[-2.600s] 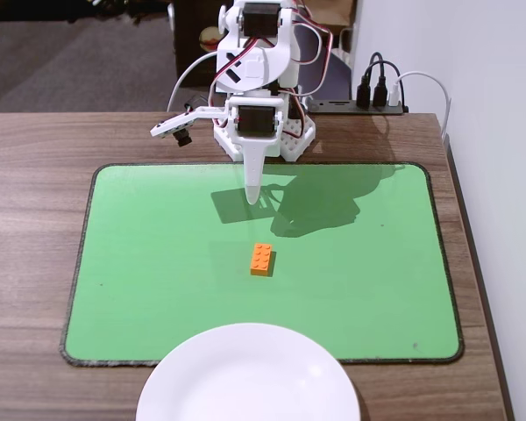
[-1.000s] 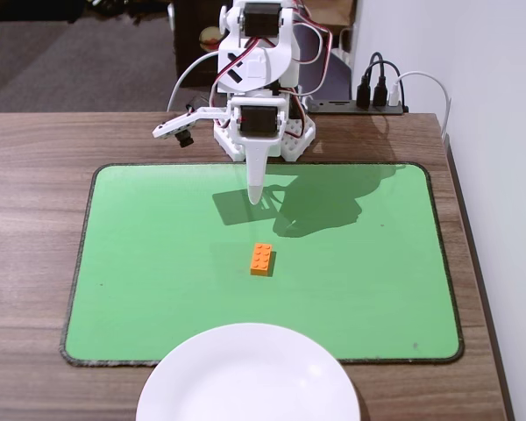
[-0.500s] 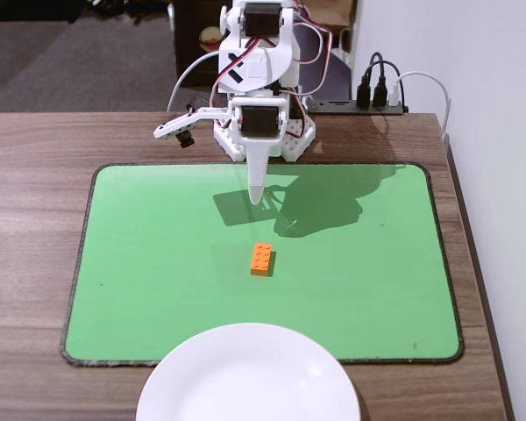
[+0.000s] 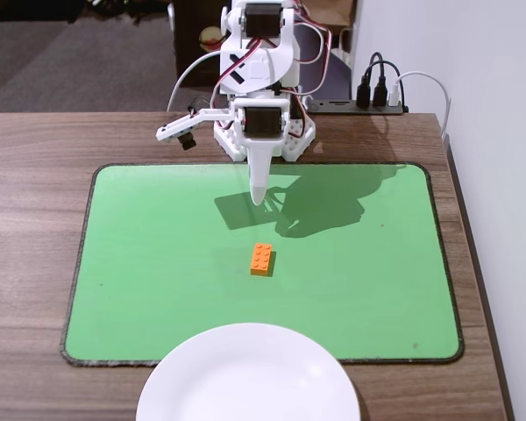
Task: Grasp a lego block and put it on the plate.
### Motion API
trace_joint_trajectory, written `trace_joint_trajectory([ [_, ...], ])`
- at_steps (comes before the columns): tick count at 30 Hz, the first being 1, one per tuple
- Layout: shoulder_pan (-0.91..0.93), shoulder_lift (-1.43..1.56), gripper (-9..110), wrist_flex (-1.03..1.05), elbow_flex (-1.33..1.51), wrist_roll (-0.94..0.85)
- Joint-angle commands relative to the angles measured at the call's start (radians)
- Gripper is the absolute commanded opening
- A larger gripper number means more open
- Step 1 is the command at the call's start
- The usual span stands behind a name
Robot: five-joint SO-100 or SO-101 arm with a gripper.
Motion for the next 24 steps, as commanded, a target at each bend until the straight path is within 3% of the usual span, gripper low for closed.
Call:
trace_joint_trajectory([
  [1,0.008,-0.058,1,-0.029,-0.043,-0.034],
  [15,0.043,-0.463,1,-0.106,-0.291,-0.356],
  [24,0.112,-0.690,1,-0.098,-0.482,-0.724],
])
